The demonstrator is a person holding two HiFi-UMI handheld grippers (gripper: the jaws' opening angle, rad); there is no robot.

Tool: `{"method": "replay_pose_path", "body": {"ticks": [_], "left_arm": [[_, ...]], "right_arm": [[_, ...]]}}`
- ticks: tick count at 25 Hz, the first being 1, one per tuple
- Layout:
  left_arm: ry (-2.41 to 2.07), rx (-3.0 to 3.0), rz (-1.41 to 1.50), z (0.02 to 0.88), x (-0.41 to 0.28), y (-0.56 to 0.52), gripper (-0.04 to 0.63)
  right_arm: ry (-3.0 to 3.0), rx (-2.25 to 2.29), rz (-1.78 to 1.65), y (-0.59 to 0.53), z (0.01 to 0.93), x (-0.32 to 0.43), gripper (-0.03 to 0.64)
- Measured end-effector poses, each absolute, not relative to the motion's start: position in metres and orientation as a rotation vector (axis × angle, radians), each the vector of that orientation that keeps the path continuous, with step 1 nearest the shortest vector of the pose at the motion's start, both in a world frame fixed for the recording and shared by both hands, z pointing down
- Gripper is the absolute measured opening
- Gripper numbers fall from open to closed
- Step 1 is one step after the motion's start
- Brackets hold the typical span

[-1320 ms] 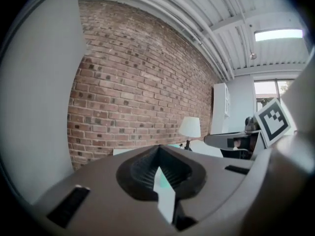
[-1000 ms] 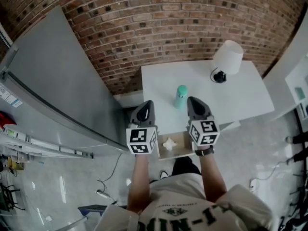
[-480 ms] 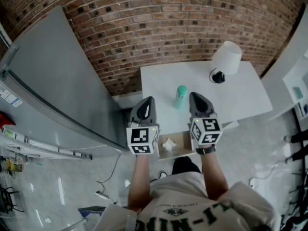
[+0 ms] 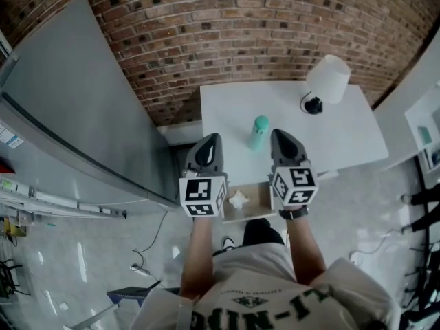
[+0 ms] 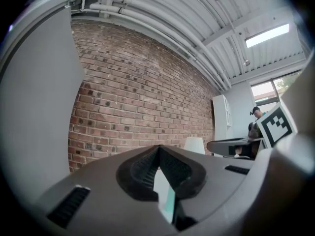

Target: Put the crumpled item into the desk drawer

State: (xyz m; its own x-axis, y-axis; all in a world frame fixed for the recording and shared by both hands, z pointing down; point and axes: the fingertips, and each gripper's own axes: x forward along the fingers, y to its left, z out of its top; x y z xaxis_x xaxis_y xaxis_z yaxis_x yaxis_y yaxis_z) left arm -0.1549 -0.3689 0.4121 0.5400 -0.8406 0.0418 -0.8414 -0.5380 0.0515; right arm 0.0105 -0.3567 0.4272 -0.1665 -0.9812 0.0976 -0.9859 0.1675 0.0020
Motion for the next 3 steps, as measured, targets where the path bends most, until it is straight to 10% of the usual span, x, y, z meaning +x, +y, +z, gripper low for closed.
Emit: {"method": "replay_pose_path", "body": {"ticks": [3], "left_arm": [[-1.47,2.692,0.028,0.4234,-0.1533,-0.375,-0.005]], "right_arm": [[-2.333,1.934,0.09,-0.3638,0.4386,0.0078,0.002]]}}
